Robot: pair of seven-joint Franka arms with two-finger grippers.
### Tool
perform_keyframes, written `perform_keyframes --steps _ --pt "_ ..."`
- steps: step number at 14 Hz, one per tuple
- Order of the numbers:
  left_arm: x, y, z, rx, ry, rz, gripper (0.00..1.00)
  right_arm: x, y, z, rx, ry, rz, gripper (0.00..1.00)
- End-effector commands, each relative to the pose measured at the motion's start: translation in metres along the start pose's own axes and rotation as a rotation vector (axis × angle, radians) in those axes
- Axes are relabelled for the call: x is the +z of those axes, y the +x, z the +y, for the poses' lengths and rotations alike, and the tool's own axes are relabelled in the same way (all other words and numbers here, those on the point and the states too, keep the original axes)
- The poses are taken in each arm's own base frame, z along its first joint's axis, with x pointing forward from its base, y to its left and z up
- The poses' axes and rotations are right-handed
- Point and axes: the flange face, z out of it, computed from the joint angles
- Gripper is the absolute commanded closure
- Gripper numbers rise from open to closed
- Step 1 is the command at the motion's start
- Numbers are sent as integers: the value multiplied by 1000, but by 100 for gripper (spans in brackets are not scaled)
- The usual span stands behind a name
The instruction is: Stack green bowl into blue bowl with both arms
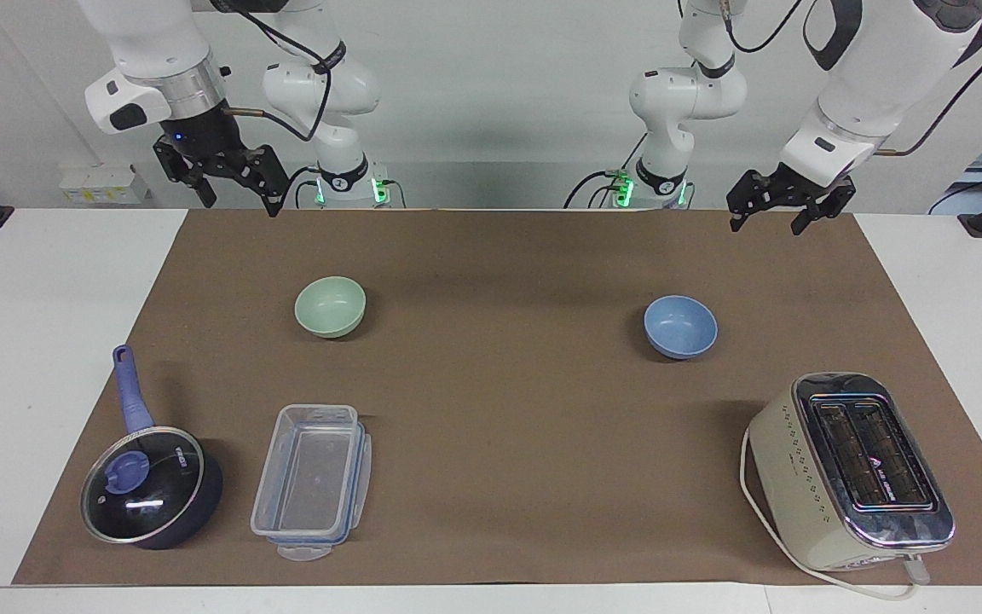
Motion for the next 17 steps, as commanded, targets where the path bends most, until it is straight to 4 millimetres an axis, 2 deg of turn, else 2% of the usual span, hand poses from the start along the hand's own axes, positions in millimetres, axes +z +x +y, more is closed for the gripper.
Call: perform_keyframes --steps 1,8,11,13,17 --pt "0 0 -4 13 6 -18 0 -3 3 2 16 23 -8 0" --pt "9 -7 -10 -2 6 2 0 -4 2 -2 1 21 -5 0" --pt "22 -13 -12 -8 8 19 0 -4 2 -3 -9 24 -6 0" --pt "37 -10 -23 -27 6 17 0 -4 2 -2 -4 24 -6 0" --pt "65 -4 -28 -36 6 42 0 -4 3 3 6 24 -6 0"
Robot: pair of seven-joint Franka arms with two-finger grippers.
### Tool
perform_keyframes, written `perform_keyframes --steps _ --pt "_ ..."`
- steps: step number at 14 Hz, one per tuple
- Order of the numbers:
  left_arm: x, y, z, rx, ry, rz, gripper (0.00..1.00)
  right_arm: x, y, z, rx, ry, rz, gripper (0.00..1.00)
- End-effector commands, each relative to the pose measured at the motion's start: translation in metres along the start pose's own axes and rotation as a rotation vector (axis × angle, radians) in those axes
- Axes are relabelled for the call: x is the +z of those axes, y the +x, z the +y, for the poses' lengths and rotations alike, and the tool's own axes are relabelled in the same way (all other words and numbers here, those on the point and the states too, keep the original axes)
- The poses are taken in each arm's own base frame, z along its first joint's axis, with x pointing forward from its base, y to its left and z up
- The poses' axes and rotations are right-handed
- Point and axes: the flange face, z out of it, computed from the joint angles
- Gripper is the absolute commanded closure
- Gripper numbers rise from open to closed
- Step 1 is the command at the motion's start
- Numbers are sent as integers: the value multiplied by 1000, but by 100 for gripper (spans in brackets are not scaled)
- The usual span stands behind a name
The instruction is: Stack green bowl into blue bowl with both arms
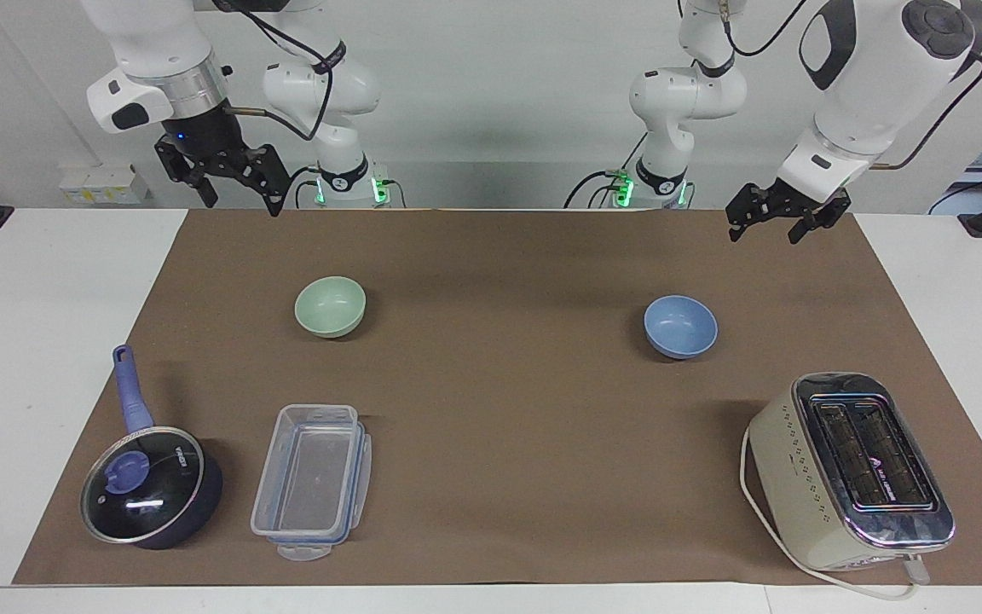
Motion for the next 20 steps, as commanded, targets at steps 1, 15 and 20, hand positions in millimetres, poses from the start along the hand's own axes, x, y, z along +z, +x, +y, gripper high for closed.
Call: perform_keyframes --steps 1,15,20 --pt "23 -5 -14 -11 6 38 0 -3 3 4 7 23 -7 0" --pt "175 9 -28 -56 -17 153 0 -3 3 3 6 23 -7 0" --pt "217 4 -24 -49 -16 122 0 -3 3 3 6 22 -8 0"
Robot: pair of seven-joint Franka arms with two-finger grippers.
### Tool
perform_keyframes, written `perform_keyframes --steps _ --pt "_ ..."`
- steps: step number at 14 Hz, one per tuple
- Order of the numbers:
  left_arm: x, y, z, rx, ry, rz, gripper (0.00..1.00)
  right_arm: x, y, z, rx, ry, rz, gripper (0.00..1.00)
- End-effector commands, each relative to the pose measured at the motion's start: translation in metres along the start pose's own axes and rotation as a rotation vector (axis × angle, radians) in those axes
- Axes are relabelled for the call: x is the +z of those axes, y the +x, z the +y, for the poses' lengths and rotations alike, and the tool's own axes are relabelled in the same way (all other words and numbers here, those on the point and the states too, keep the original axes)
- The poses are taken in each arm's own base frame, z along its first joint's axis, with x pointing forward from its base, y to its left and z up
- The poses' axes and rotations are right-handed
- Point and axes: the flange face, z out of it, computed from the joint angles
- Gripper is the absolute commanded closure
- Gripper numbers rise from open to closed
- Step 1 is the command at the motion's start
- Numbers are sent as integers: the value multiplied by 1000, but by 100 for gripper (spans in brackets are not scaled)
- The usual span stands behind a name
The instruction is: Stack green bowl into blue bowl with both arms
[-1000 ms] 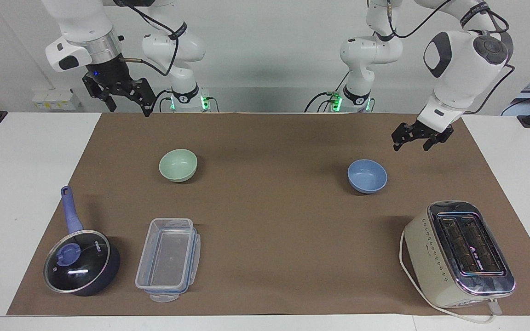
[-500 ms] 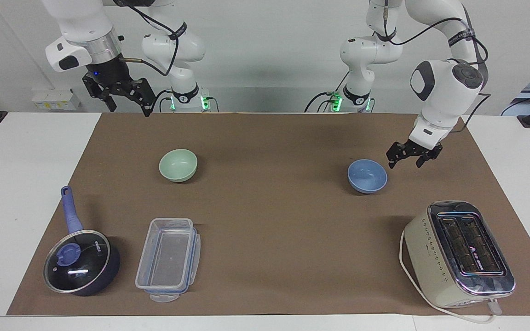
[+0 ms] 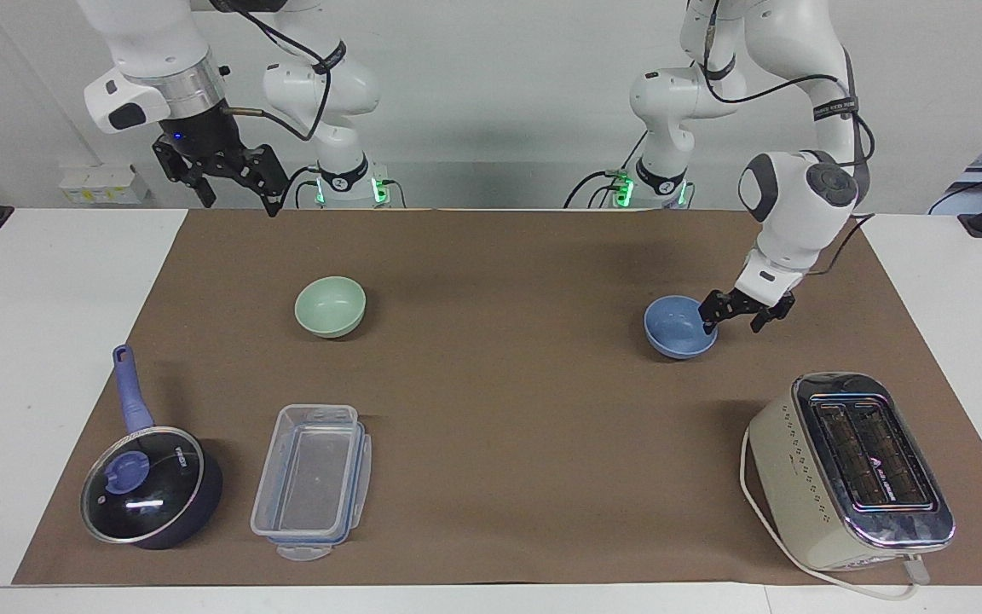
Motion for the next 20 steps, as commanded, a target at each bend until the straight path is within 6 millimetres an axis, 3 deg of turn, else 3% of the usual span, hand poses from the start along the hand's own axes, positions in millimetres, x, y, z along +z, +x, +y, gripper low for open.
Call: perform_keyframes --steps 1,3,4,8,12,16,20 --pt "21 -10 5 12 -7 -2 7 -3 3 2 4 22 -7 0" --pt "27 -13 8 16 -7 -12 76 -3 3 2 4 23 -7 0" --pt "25 -11 8 17 -7 -9 99 -3 3 2 4 22 -7 0" --pt "13 -7 9 22 -8 3 100 -3 2 1 1 23 -8 0" --pt "-32 6 13 14 -11 -35 100 -3 2 2 2 22 -6 0" --pt "-79 0 25 33 -12 -56 100 -3 2 4 4 21 -9 0" --pt "-82 -10 86 76 -51 -52 100 -3 2 4 4 21 -9 0"
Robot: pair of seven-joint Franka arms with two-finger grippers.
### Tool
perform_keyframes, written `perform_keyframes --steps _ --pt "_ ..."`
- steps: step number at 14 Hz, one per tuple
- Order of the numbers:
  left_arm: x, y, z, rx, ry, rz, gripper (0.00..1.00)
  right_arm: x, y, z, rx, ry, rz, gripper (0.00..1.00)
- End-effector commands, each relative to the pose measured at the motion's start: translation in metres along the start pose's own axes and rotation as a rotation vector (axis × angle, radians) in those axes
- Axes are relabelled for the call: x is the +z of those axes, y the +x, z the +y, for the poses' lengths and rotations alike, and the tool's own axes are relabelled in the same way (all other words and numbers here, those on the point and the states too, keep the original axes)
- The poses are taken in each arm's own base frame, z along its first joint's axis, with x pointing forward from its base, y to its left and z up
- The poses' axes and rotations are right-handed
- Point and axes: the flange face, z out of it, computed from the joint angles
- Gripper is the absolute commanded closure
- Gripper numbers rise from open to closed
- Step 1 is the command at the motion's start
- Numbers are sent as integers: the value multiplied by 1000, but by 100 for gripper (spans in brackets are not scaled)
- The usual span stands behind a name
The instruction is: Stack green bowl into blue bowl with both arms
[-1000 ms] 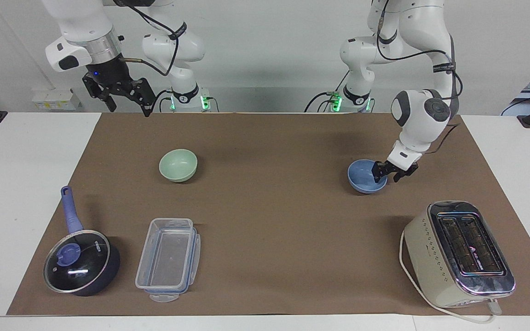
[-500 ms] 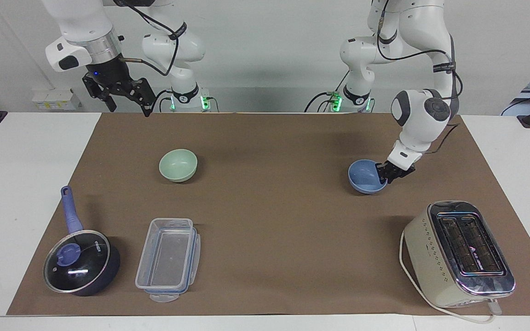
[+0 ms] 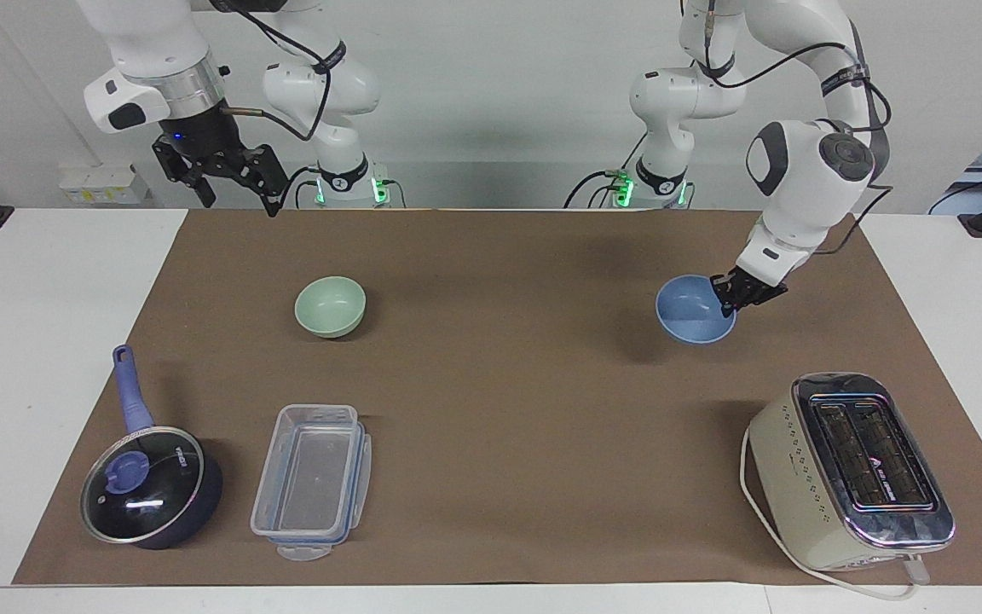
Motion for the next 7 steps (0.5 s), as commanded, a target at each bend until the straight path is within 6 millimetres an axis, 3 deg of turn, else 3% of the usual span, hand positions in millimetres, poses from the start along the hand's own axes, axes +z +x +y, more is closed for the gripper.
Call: perform_keyframes --steps 1,4,7 --pt "1 -8 49 -9 -30 -10 100 -3 2 3 3 21 -9 0" --pt "2 -21 101 -11 -44 8 100 -3 2 3 3 21 -9 0" --pt "31 -42 152 30 -97 17 100 -2 -1 4 2 19 -12 0"
